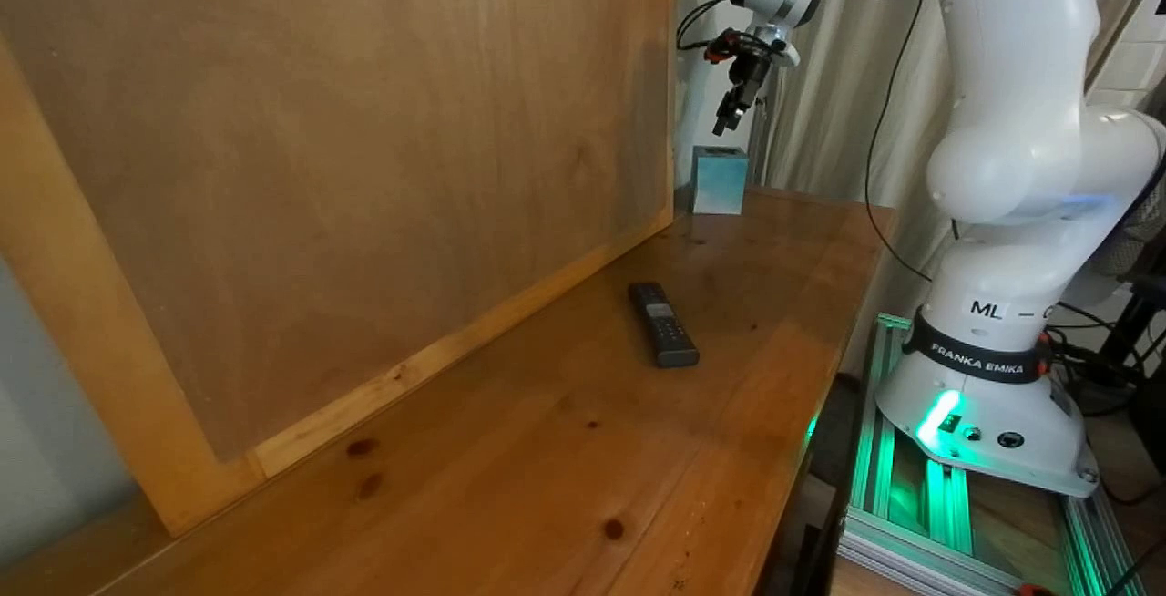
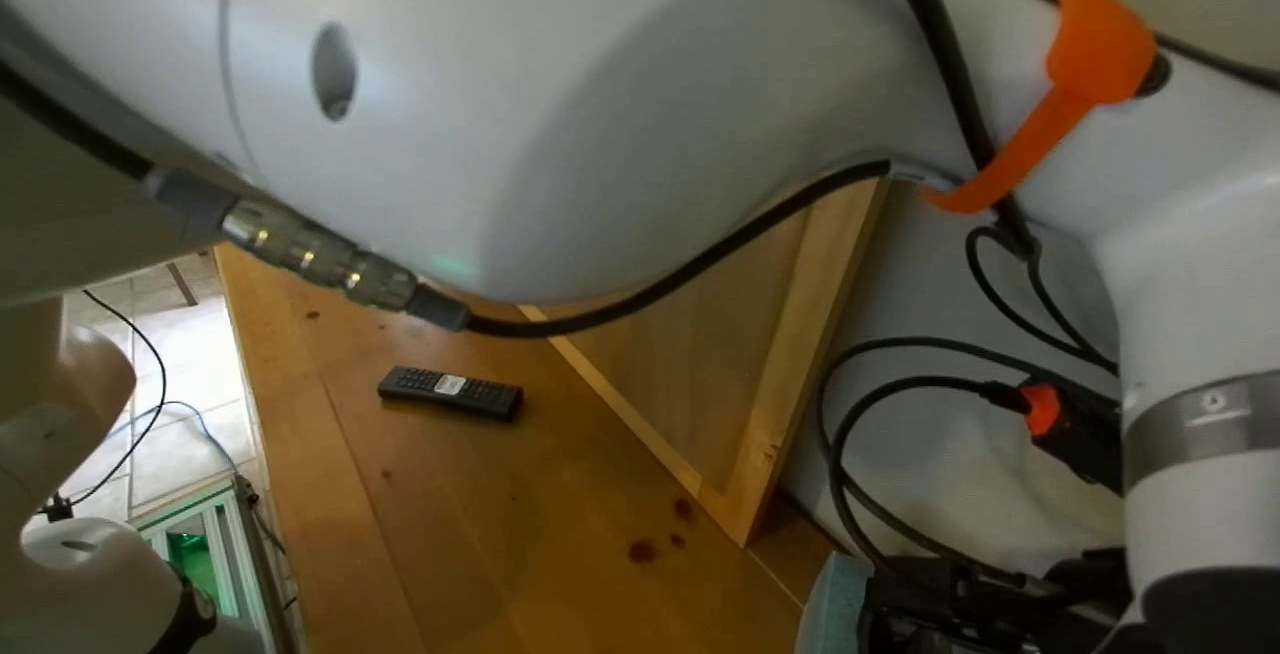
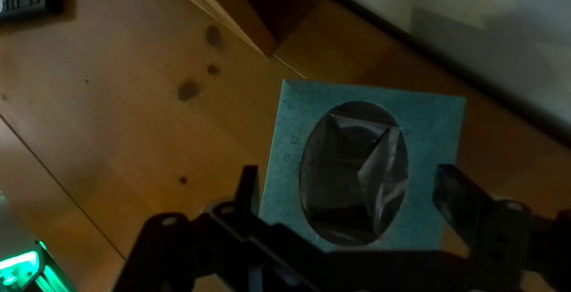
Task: Shift the tissue box to the right end of the counter
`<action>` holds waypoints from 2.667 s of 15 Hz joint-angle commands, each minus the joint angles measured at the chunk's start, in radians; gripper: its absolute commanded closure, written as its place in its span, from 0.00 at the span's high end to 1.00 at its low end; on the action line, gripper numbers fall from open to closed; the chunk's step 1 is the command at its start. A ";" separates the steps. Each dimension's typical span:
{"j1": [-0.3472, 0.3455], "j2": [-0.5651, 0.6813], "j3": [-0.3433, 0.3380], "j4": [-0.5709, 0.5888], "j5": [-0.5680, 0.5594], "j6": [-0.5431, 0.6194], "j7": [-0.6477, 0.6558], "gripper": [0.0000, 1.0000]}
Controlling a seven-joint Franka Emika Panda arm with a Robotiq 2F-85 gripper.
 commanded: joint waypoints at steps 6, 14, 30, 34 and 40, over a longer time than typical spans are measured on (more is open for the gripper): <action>-0.016 -0.132 -0.017 -0.128 -0.142 0.029 -0.353 1.00; 0.067 -0.261 -0.031 -0.317 -0.253 0.101 -0.531 1.00; 0.141 -0.317 -0.087 -0.353 -0.512 -0.221 -0.602 1.00; 0.153 -0.323 -0.082 -0.375 -0.578 -0.266 -0.704 1.00; 0.173 -0.360 -0.076 -0.481 -0.731 -0.233 -0.955 1.00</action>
